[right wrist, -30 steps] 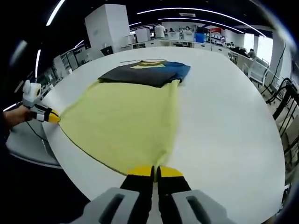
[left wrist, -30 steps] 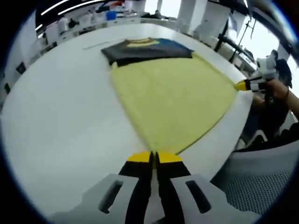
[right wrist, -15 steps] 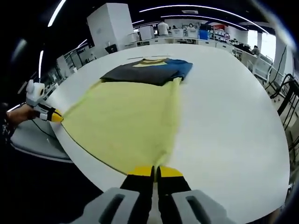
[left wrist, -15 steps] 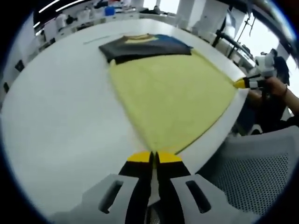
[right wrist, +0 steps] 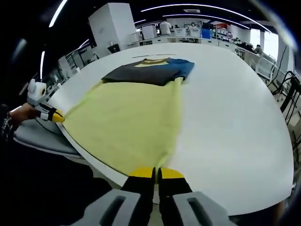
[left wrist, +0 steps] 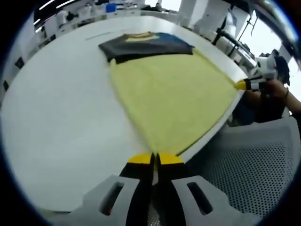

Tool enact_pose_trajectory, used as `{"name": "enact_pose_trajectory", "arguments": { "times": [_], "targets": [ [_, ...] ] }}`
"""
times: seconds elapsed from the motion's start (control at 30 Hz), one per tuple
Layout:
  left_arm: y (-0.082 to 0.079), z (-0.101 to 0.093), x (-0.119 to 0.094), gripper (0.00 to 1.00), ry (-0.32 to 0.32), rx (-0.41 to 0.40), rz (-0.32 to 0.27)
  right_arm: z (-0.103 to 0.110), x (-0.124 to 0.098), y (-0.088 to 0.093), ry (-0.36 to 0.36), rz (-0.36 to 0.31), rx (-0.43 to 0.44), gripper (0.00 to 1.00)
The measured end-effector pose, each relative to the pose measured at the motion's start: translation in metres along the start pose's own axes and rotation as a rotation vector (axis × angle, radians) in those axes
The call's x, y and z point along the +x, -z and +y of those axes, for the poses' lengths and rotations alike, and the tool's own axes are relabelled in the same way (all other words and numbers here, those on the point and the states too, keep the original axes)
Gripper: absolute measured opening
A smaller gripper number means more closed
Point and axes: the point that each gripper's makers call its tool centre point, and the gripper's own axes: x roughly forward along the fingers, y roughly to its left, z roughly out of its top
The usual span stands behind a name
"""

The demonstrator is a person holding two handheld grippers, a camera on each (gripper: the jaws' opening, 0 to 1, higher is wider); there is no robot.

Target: Fold the garment on the visible template until the final outline fits inside the template.

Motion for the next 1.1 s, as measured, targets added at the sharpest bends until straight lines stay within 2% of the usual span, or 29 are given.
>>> {"name": "enact_pose_trajectory", "arguments": {
  "times": [0.53, 0.77, 0.93, 1.1],
  "targets": [
    [0.015, -0.01, -0.013, 0.0, 0.005, -0.031, 0.016, 0.008, -0.011, 0.015, -0.017, 0.002, 0.015, 0.0],
    [0.014, -0.011, -0.02, 0.0, 0.003, -0.06, -0.002, 0.008, -0.015, 0.016, -0.015, 0.008, -0.001, 0.0],
    [0.007, -0.012, -0.027, 0.0, 0.018, -0.105, -0.024, 0.003, -0.02, 0.007, 0.014, -0.008, -0.049, 0.0],
    [-0.003, -0.012, -0.035, 0.0, 0.032, -0.116, -0.043, 0.002, -0.026, -0.007, 0.038, -0.025, -0.099, 0.0]
  ]
}}
